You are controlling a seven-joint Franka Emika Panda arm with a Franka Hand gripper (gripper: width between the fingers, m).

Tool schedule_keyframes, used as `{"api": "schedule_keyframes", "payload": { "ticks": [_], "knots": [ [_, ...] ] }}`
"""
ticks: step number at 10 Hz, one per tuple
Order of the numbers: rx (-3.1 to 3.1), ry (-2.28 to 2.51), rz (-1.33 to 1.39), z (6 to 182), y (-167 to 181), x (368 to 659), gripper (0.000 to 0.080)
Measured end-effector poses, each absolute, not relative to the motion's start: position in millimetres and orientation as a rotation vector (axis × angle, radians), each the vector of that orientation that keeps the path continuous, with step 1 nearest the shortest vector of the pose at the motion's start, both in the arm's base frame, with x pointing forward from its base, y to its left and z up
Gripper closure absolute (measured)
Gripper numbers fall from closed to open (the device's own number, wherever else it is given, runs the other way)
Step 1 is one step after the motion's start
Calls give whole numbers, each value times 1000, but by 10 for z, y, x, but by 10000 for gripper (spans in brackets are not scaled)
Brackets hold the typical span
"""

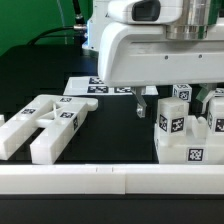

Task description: Assemble chair

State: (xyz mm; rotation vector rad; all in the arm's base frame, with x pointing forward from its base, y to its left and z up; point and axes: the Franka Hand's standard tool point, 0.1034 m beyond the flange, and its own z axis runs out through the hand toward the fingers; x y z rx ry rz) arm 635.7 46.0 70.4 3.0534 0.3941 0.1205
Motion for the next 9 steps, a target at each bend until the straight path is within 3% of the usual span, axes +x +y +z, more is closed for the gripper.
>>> {"api": "schedule_keyframes", "payload": {
  "ticks": [1, 2, 3, 9],
  "knots": [
    [3055, 382, 121, 704, 458, 6357, 283],
    [3057, 368, 121, 705, 458, 6357, 423],
    [3062, 337, 126, 717, 461, 6364, 508],
    [3099, -332, 142, 717, 428, 6368, 508]
  ]
}}
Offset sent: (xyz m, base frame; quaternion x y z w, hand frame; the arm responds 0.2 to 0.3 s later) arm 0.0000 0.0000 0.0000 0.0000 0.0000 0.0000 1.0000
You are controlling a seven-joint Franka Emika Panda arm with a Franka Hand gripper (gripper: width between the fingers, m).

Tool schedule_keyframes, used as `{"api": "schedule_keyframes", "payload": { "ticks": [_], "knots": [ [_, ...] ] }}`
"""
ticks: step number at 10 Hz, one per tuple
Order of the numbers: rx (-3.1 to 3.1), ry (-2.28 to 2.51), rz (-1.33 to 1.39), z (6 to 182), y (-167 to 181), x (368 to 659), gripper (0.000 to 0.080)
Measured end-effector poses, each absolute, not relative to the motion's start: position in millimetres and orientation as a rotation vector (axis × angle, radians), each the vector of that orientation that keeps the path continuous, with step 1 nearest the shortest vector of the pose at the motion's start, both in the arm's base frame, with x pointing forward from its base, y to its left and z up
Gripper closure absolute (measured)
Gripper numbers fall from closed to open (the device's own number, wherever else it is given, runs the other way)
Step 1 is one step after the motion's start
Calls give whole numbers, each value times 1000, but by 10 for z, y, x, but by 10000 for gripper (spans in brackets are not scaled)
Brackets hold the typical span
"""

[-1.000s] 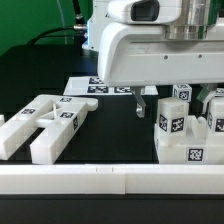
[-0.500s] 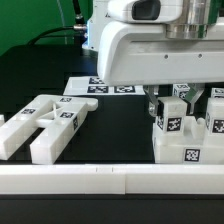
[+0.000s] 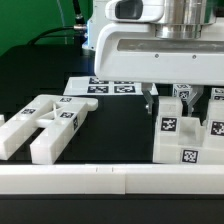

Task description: Assemble chair

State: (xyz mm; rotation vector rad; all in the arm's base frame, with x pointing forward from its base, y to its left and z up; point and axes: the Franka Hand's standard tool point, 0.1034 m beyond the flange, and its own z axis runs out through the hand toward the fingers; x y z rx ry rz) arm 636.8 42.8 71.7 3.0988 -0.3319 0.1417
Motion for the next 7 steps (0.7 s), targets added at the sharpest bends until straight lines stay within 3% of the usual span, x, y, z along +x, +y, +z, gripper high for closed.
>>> {"api": "schedule_keyframes", "payload": {
  "ticks": [6, 7],
  "knots": [
    [2987, -883, 155, 728, 260, 6375, 508],
    [2989, -879, 154, 727, 267, 6374, 414]
  ]
}}
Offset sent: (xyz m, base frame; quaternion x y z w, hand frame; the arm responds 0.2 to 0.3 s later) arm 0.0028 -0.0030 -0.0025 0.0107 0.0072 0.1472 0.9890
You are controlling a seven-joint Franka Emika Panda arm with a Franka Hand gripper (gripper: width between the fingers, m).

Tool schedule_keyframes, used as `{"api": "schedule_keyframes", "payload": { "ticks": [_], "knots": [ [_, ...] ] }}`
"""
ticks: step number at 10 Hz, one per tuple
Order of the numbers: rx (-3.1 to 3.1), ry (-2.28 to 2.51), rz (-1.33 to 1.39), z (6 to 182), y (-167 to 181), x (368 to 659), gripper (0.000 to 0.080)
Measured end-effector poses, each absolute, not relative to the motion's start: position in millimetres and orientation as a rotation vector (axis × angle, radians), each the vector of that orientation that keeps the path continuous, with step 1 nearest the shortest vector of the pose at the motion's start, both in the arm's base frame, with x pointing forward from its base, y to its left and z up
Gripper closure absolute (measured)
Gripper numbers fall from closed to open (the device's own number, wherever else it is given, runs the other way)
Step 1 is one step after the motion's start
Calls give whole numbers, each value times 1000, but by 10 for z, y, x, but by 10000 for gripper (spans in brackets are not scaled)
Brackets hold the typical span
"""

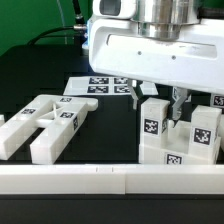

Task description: Assemble chair

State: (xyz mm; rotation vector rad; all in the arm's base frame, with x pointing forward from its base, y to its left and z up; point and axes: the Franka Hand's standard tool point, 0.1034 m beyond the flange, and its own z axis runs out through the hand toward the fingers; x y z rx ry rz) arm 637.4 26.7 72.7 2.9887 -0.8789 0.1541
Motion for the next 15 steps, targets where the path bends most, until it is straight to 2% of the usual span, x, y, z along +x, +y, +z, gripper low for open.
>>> {"api": "schedule_keyframes", "payload": {
  "ticks": [1, 2, 4, 8, 15],
  "knots": [
    [2989, -878, 155, 730, 270, 6375, 236],
    [3007, -811, 163, 767, 311, 6362, 172],
    [3037, -715, 176, 821, 390, 6195, 154],
    [3035, -715, 174, 786, 385, 6188, 151],
    [3022, -633, 212, 331, 527, 5934, 151]
  ]
}}
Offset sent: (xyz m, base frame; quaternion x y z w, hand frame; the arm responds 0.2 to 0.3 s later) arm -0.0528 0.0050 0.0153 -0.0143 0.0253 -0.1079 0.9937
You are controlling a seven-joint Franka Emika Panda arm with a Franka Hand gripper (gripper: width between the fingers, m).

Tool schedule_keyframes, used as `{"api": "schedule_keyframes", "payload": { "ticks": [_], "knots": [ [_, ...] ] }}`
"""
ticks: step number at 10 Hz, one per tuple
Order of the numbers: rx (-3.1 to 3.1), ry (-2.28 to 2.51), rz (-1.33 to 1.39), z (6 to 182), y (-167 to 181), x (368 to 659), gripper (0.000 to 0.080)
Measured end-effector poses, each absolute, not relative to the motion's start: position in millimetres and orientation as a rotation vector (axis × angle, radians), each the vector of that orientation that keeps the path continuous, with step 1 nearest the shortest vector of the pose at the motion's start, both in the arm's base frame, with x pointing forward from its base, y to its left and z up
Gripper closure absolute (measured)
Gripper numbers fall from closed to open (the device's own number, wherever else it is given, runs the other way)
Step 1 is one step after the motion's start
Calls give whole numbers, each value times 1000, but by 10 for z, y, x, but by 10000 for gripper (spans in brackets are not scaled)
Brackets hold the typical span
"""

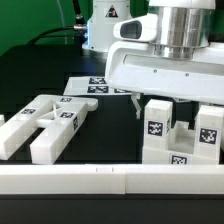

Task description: Assemble chair

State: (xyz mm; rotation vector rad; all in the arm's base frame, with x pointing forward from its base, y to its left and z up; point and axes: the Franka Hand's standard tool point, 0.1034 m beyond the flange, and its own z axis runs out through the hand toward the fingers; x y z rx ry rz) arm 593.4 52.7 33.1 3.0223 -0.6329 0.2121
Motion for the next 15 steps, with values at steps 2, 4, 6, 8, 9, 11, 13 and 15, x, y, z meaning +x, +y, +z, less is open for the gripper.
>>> {"api": "schedule_keyframes", "payload": {
  "ticks": [2, 4, 6, 8, 9, 11, 13, 15],
  "knots": [
    [3016, -630, 201, 250, 508, 5912, 151],
    [3008, -634, 191, 197, 452, 5898, 151],
    [3002, -633, 175, 127, 433, 5862, 151],
    [3003, -625, 165, 89, 468, 5837, 271],
    [3003, -621, 163, 79, 479, 5831, 408],
    [3004, -620, 164, 80, 486, 5835, 548],
    [3005, -619, 165, 90, 488, 5838, 548],
    [3009, -615, 166, 146, 492, 5854, 548]
  ]
}}
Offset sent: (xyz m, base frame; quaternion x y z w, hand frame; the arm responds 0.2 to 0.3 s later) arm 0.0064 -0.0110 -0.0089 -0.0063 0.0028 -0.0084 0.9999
